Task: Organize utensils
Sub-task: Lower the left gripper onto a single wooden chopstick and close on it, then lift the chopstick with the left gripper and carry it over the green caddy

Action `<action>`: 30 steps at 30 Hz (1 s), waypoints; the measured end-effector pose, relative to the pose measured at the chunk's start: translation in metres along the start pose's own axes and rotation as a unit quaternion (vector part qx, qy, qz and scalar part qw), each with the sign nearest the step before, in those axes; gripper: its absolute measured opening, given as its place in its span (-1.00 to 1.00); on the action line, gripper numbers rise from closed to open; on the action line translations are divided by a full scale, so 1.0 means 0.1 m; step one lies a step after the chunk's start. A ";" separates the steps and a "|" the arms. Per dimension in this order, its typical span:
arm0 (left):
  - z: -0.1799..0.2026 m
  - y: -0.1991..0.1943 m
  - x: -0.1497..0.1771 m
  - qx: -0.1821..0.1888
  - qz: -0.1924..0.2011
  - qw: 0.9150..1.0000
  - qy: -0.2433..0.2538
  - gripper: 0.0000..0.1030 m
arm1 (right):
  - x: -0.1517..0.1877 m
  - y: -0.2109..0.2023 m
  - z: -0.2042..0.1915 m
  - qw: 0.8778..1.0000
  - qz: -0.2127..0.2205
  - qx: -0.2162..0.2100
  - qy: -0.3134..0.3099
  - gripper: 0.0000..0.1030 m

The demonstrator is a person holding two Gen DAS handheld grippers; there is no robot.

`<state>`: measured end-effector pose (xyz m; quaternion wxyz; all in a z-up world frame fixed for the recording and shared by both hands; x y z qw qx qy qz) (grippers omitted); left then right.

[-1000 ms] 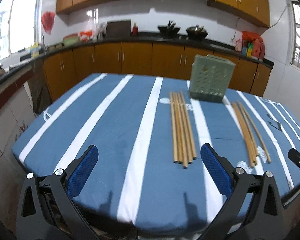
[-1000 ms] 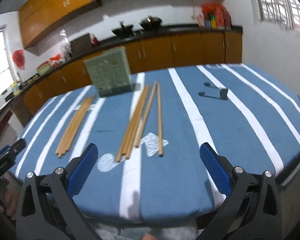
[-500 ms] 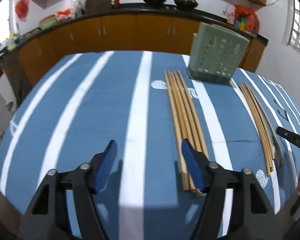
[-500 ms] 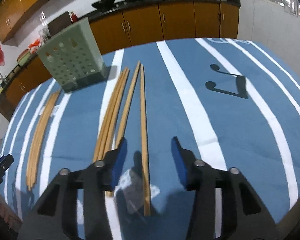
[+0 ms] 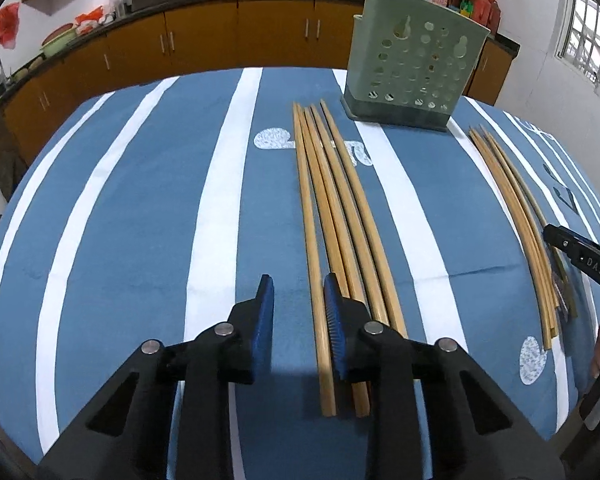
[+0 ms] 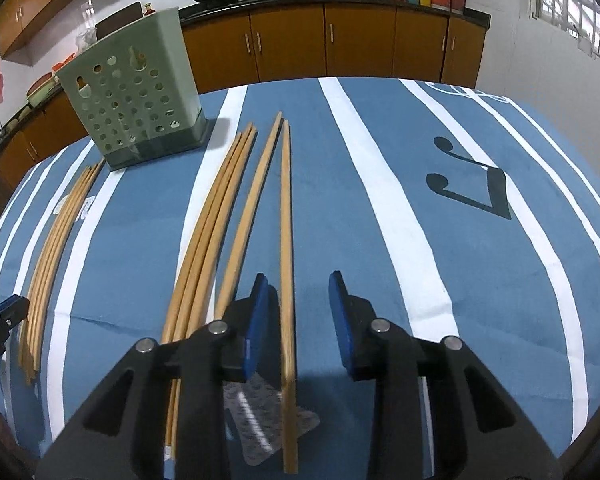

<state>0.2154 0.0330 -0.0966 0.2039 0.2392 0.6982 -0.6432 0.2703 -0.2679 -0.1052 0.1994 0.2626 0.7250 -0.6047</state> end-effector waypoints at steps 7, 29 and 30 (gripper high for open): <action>-0.02 0.14 -0.19 -0.033 0.000 0.999 0.010 -0.82 | -0.09 0.08 -0.02 1.000 0.002 0.002 -0.013 -0.84; -0.47 0.33 -0.41 -0.021 0.015 0.999 -0.041 -0.84 | -0.30 0.17 0.35 0.999 0.019 -0.005 0.034 -0.82; -0.47 0.32 -0.39 -0.022 0.015 0.999 -0.040 -0.84 | -0.28 0.16 0.36 0.999 0.018 -0.005 0.034 -0.82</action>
Point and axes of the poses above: each gripper's, at about its wrist camera, not at the fingertips, and y roughly the way its jaws point, z to its right, x to its underside, the point moved 4 cm from there along y, roughly the way its jaws point, and after that the axes turned 9 degrees about -x, right-handed, at the moved point
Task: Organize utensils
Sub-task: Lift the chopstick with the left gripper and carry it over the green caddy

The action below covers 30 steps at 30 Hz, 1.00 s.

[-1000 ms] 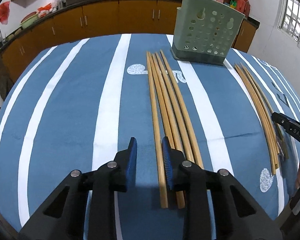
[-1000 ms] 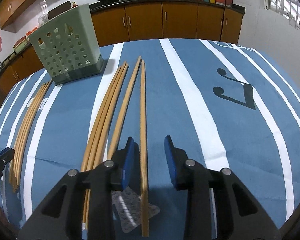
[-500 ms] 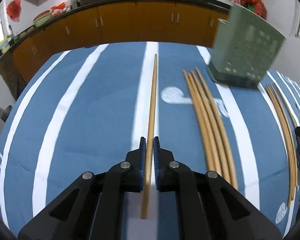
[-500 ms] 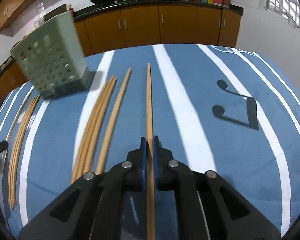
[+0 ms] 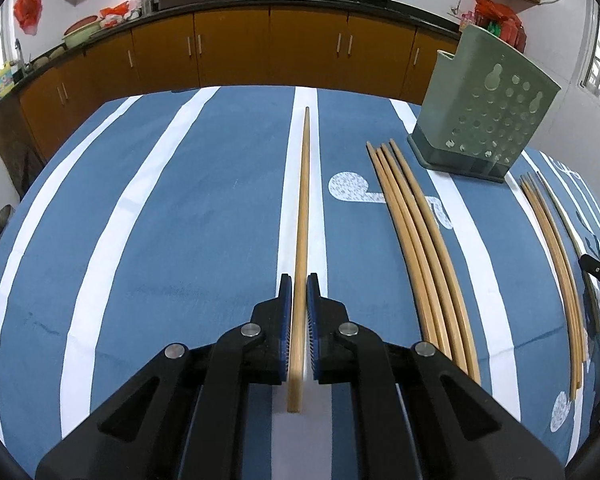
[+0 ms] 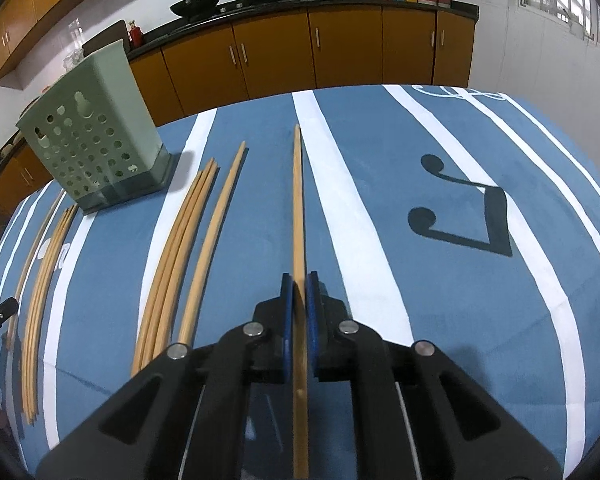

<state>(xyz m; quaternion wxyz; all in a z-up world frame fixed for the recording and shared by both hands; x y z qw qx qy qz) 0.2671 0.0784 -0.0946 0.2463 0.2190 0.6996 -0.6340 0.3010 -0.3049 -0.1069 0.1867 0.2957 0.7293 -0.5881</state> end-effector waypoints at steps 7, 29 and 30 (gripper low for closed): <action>0.04 -0.02 0.04 -0.019 0.006 1.000 0.016 -0.84 | 0.05 -0.02 -0.03 1.000 0.004 0.015 -0.014 -0.82; -0.15 -0.67 -0.36 -0.005 0.071 0.997 -0.004 -0.87 | -0.45 -0.90 -0.12 0.991 0.128 -0.031 -0.025 -0.85; -0.16 -0.72 -0.41 -0.003 0.080 0.997 -0.008 -0.87 | -0.48 -0.94 -0.13 0.990 0.137 -0.032 -0.026 -0.85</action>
Point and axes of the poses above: each gripper's, at about its wrist camera, not at the fingertips, and y roughly the way its jaws point, z to its right, x to its underside, the point moved 4 cm from there along y, roughly the way its jaws point, and after that the axes turned 9 degrees about -x, right-handed, at the moved point
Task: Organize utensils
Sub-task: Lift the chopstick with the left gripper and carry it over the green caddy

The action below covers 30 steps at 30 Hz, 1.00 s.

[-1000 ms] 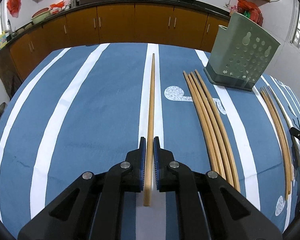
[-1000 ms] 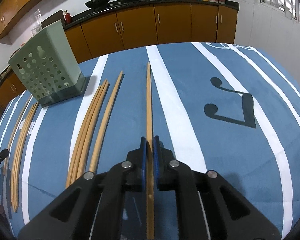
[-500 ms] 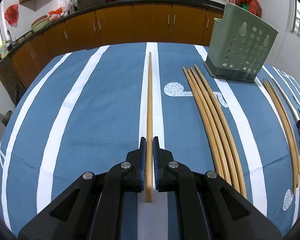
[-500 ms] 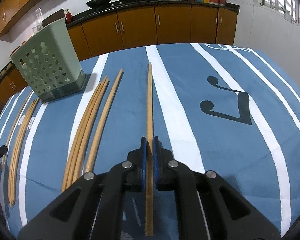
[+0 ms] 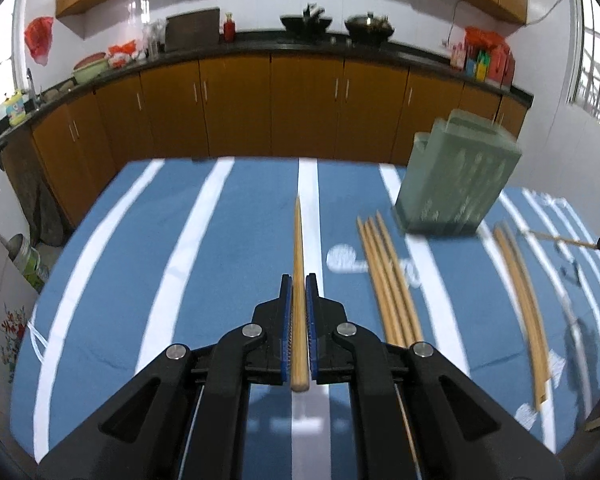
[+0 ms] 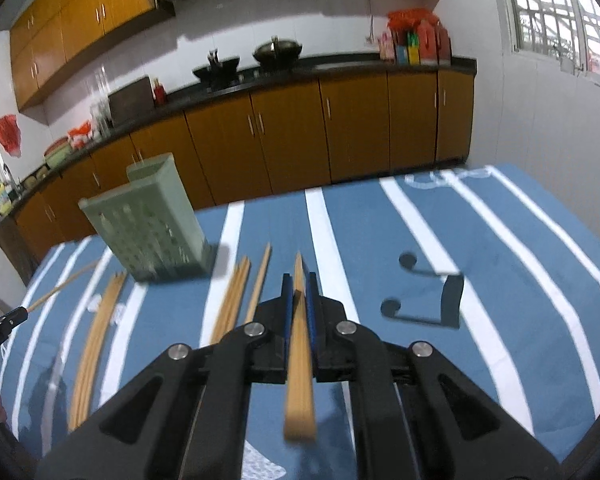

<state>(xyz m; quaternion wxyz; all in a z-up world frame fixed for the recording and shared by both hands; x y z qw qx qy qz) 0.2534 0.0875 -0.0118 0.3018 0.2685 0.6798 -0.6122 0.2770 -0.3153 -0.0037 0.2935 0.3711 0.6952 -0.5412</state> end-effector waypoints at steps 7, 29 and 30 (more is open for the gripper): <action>-0.09 -0.30 -0.42 0.002 0.065 0.998 -0.018 -0.87 | -0.37 -0.19 -0.10 0.998 0.054 -0.003 -0.017 -0.85; 0.41 -1.18 -1.65 0.088 0.191 0.978 -0.007 -0.87 | -1.73 -0.59 -0.88 0.972 0.178 -0.151 -0.029 -0.86; 0.45 -1.19 -1.68 0.098 0.192 0.977 -0.008 -0.87 | -1.71 -0.56 -0.92 0.972 0.175 -0.153 -0.033 -0.86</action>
Point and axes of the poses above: each gripper's, at about its wrist camera, not at the fingertips, and y roughly the way its jaws point, z to its right, x to its underside, the point moved 4 cm from there along y, roughly the way its jaws point, and after that the axes turned 9 degrees about -x, right-handed, at the moved point
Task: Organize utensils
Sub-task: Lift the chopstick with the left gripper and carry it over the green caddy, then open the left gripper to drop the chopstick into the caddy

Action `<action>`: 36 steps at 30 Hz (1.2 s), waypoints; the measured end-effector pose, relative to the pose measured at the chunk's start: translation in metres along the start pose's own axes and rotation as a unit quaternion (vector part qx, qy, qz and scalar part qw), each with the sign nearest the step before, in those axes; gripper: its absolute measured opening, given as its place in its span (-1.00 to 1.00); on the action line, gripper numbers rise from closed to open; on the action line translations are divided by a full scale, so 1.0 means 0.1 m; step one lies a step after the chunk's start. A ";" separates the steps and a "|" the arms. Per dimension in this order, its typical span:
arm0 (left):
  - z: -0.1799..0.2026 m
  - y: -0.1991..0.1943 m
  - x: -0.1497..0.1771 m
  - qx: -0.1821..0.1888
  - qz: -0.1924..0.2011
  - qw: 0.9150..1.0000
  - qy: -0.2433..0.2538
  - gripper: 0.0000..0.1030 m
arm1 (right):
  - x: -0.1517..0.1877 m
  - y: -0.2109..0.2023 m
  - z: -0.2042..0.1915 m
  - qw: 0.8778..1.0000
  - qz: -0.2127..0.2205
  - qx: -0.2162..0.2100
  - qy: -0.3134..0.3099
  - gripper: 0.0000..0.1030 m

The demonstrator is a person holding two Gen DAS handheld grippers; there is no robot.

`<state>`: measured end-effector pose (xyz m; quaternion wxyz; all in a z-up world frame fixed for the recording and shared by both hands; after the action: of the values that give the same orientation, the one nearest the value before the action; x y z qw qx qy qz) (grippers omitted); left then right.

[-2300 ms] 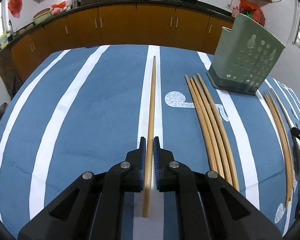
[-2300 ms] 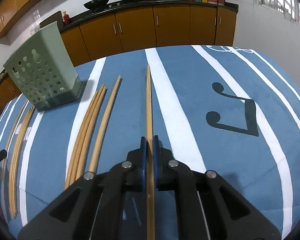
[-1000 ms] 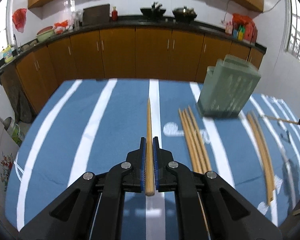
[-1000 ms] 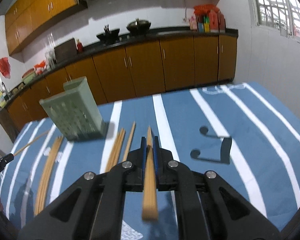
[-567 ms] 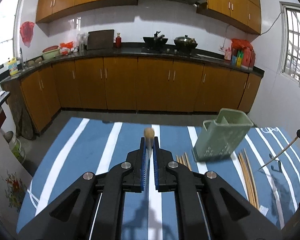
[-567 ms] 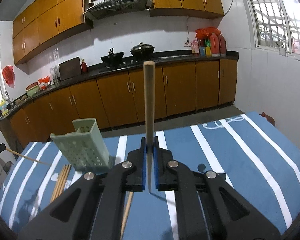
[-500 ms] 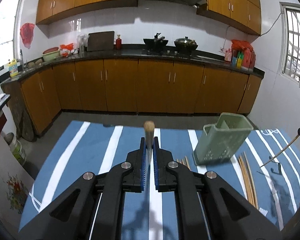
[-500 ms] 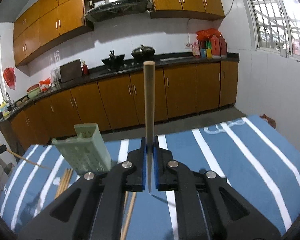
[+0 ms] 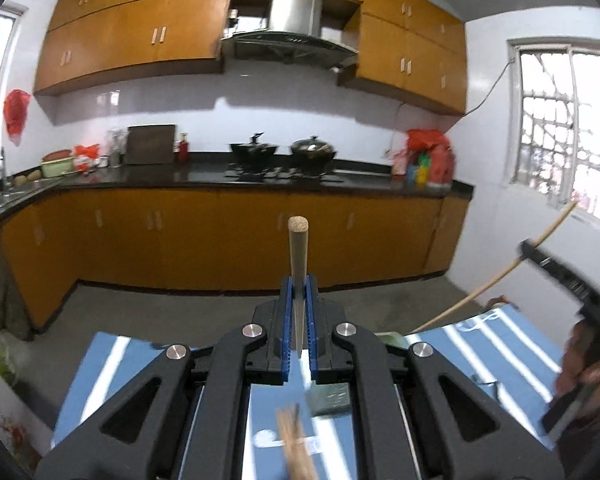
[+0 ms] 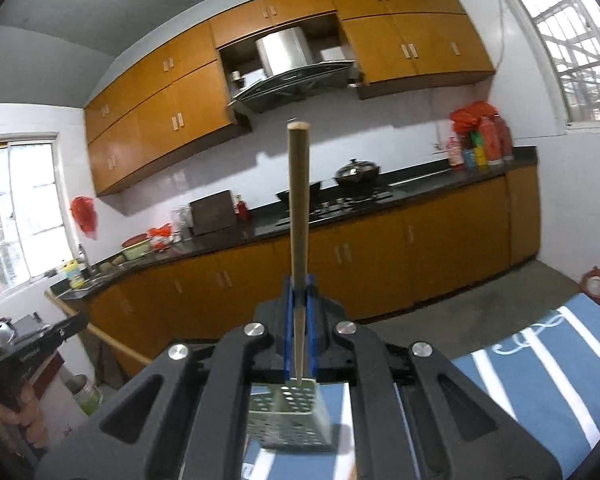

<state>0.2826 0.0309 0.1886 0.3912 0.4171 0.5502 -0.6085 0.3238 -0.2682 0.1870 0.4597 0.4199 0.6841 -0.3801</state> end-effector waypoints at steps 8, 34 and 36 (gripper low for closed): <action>0.24 0.26 0.14 0.039 -0.016 0.999 -0.007 -0.87 | 0.33 0.39 -0.01 0.999 -0.043 0.009 -0.016 -0.86; 0.04 0.40 0.48 0.018 -0.060 0.997 -0.047 -0.24 | 0.57 0.04 0.05 0.998 -0.054 0.017 0.017 -0.43; -0.03 0.34 0.55 0.009 -0.061 0.997 -0.049 -0.24 | 0.64 -0.08 0.11 0.998 -0.052 0.027 0.020 -0.43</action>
<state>0.2961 0.0303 0.1251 0.3760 0.3562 0.5495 -0.6556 0.3050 -0.2666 0.1248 0.4134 0.4035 0.7037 -0.4136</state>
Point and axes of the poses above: each gripper's, at about its wrist camera, not at the fingertips, and y roughly the way its jaws point, z to its right, x to its underside, the point moved 4 cm from there along y, roughly the way its jaws point, and after that the axes turned 9 degrees about -x, right-handed, at the moved point
